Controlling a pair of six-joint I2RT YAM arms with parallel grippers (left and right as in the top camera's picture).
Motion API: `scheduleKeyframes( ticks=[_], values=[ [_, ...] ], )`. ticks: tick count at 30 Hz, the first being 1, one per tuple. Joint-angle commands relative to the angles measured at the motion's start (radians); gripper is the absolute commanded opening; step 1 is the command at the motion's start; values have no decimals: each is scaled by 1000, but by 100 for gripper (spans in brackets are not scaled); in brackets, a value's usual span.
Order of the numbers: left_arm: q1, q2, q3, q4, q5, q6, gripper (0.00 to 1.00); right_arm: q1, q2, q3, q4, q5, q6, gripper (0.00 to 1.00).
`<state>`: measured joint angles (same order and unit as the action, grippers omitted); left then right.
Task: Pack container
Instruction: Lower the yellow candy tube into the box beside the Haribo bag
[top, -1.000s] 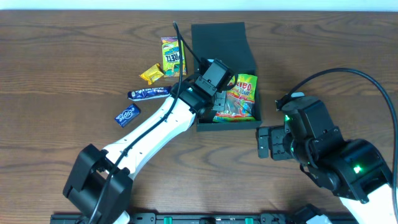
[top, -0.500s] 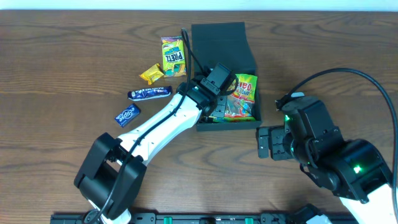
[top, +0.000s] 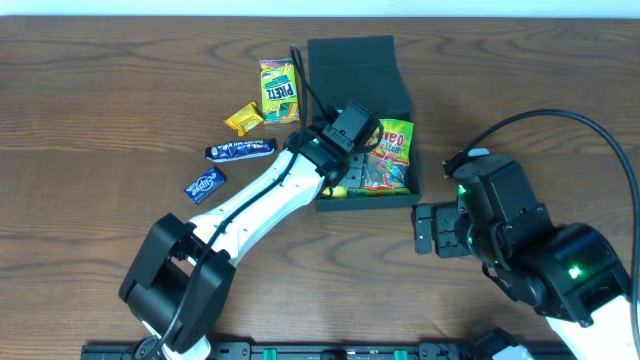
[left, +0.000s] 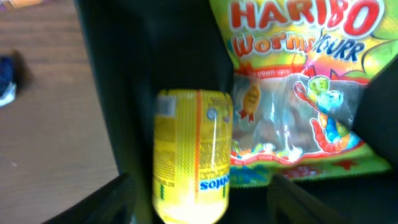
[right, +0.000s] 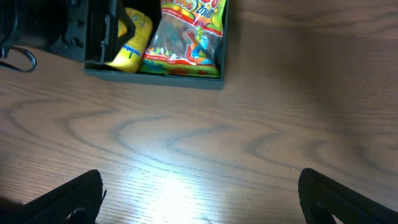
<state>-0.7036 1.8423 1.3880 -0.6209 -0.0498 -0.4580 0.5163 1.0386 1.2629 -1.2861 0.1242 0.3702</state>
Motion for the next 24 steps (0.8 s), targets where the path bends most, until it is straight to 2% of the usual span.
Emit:
scheduleKeyframes(
  ticks=[1,2,3,16,24],
  values=[
    [-3,-6,42,27,-85,1,32,-6,-4,6,-1,6,-12,99],
    [-3,-6,42,43,-85,2,13,-6,-4,6,-1,6,-12,99],
    [-3,-6,42,58,-83,2,6,-6,-4,6,-1,6,-12,99],
    [-3,79,38,125,95,10,6,-6,-4,6,0,6,-12,99],
    [-3,156,38,144,86,9,6,-6,-4,6,-1,6,-12,99]
  ],
)
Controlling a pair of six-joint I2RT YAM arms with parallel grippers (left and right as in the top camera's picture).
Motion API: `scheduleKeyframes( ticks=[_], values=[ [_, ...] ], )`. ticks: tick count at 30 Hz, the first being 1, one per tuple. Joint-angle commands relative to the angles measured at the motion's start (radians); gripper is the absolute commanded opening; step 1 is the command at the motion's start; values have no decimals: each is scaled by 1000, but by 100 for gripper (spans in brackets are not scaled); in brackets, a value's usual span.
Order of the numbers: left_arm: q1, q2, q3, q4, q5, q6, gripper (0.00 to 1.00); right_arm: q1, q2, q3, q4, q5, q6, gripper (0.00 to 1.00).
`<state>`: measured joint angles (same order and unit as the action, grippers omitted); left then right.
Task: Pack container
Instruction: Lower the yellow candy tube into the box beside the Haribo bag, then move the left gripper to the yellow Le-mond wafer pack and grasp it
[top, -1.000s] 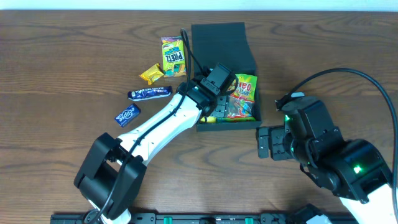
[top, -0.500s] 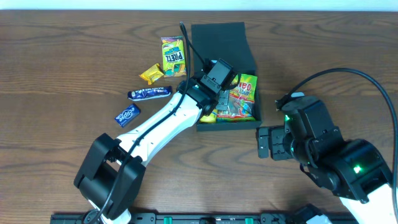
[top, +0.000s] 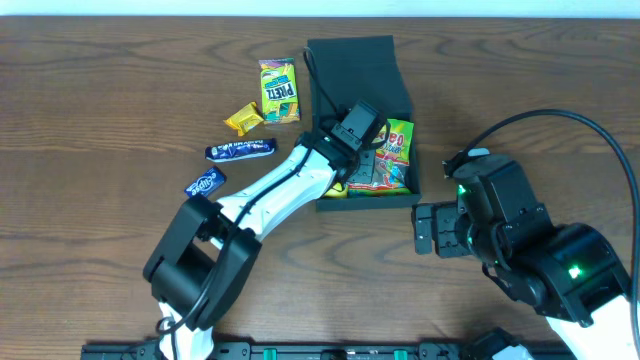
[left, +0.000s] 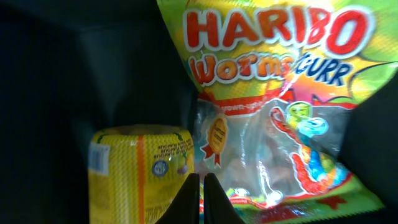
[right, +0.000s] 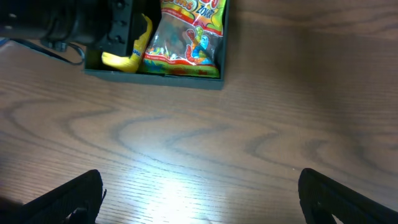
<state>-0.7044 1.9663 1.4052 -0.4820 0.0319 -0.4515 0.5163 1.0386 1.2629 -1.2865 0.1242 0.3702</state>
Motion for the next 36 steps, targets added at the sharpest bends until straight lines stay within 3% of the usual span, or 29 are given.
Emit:
scheduleKeyframes(
  ticks=[1,8,15,20,30,36],
  values=[
    [-2,34,21,8,-8,2,6,-6,-4,6,0,6,-12,99],
    [-2,36,21,-19,-84,-66,6,-6,-4,6,0,6,-12,99],
    [-2,24,25,-18,-83,-64,6,-6,-4,6,0,6,-12,99],
    [-1,-71,79,-27,-92,3,6,-6,-4,6,0,6,-12,99],
    [25,-248,97,-62,-502,4,6,-6,-4,6,0,6,-12,99],
    [187,-247,96,-128,-465,17,6,-6,-4,6,0,6,-12,99]
  ],
)
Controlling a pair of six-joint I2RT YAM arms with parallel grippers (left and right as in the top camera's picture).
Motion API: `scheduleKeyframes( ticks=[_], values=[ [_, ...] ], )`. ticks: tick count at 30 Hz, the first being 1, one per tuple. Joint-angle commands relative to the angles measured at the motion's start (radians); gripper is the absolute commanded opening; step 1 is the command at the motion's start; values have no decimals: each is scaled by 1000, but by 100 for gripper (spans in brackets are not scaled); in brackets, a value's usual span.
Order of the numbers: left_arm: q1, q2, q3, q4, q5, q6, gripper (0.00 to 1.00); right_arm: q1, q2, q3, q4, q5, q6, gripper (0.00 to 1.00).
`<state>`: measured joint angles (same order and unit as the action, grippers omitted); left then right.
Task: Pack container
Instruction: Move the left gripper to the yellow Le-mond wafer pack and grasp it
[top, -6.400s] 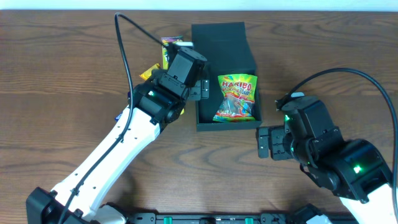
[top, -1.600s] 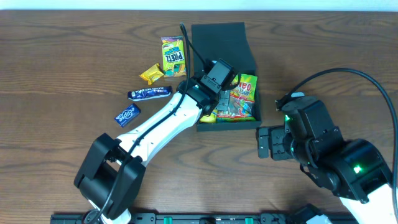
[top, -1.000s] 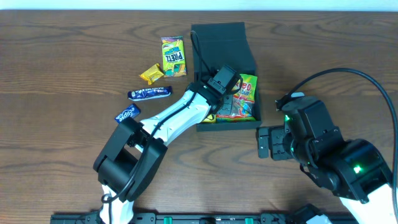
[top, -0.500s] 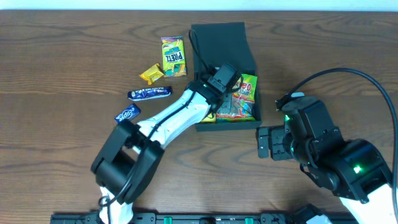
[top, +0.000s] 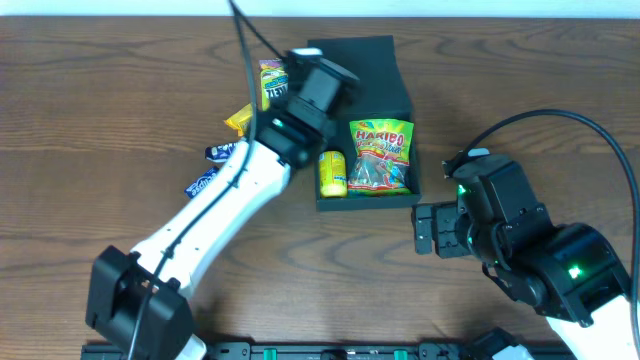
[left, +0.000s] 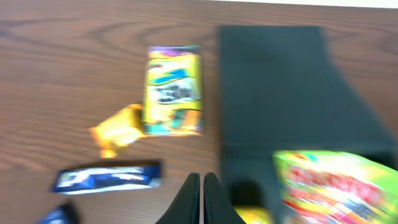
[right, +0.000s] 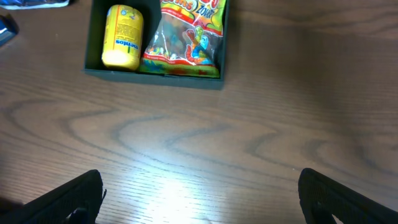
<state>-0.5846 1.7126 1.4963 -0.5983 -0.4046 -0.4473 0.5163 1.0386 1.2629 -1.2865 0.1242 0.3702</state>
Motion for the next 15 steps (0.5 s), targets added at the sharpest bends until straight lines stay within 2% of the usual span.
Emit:
scheduleKeyframes(
  ticks=[1,6,7,9,12,13,15],
  values=[
    [98,6,5,-15,-5,12,6,-6,-4,6,0,6,-12,99],
    [252,21,5,-26,148,-38,12,-6,-4,6,0,6,-12,99],
    [275,28,5,-26,177,-50,17,-6,-4,6,0,6,-12,99],
    [320,48,5,-25,222,-73,45,-6,-4,6,0,6,-12,99],
    [363,94,5,-21,244,-85,70,-6,-4,6,0,6,-12,99],
    [370,112,5,-21,248,-85,76,-6,-4,6,0,6,-12,99],
    [376,146,5,-22,254,-85,79,-6,-4,6,0,6,-12,99]
  ],
)
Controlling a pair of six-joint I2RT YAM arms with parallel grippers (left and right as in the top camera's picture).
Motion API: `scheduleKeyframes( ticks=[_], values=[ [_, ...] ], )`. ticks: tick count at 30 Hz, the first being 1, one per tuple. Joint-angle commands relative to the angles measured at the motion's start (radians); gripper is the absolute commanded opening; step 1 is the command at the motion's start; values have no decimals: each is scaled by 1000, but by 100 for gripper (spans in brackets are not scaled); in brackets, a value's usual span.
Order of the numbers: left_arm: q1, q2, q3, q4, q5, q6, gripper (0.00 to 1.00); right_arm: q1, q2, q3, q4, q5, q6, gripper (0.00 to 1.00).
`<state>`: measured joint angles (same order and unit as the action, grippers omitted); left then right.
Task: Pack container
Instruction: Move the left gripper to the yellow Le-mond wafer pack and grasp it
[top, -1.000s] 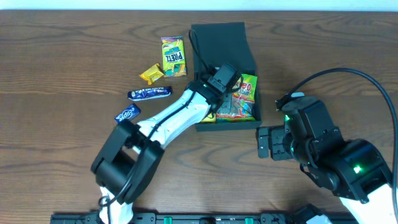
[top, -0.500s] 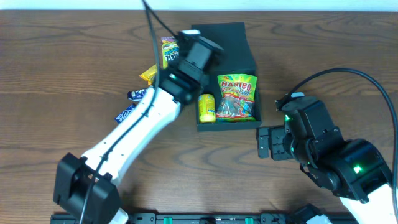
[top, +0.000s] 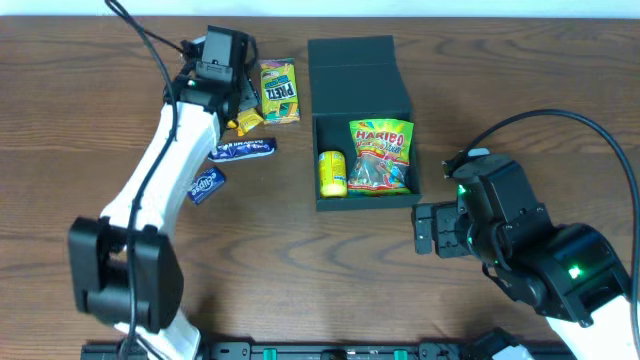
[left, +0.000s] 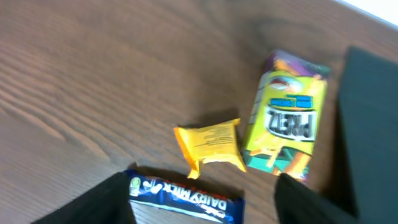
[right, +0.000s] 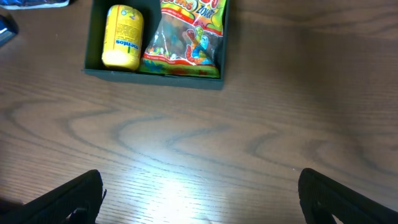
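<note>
The black box stands with its lid open at the back. In it lie a yellow Mentos roll and a Haribo bag. Left of the box lie a Piez packet, a yellow wrapper, a blue Dairy Milk bar and a small blue packet. My left gripper hangs open above the yellow wrapper and the Dairy Milk bar, holding nothing. My right gripper is open over bare wood, near side of the box.
The wooden table runs wide on the left and in front. My left arm stretches from the front edge to the snacks. The right arm's body fills the front right.
My left gripper was shut above the box's left edge and the Piez packet. It is now further left over the loose snacks, and open. The right arm has not moved.
My left gripper was open inside the box with the Mentos roll between its fingers. Then it was shut, low in the box beside the roll. Then it was up and out, with the roll lying straight in the box's left side. Now it is open over the loose snacks.
</note>
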<state>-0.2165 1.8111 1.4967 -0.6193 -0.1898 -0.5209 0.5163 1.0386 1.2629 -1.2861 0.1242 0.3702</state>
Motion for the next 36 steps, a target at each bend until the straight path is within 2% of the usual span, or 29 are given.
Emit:
scheduleKeyframes(
  ticks=[1,6,9,15,24,25,26,30,36],
  values=[
    [8,69,4,0,48,-11,79,-6,-4,6,-1,6,-12,99],
    [7,157,4,23,79,-23,84,-6,-4,6,0,6,-12,99],
    [9,208,4,43,79,-37,98,-6,-4,6,-1,6,-12,99],
    [9,264,4,99,87,-37,96,-6,-4,6,0,6,-12,100],
    [9,314,4,174,89,-38,100,-6,-4,6,-1,6,-12,99],
    [9,315,4,177,88,-40,100,-6,-4,6,-1,6,-12,99],
    [10,317,4,182,85,-45,95,-6,-4,6,-1,6,-12,99],
    [27,328,4,185,87,-95,87,-6,-4,6,-1,6,-12,99],
    [51,328,4,187,106,-111,80,-6,-4,6,-1,6,-12,99]
  ],
)
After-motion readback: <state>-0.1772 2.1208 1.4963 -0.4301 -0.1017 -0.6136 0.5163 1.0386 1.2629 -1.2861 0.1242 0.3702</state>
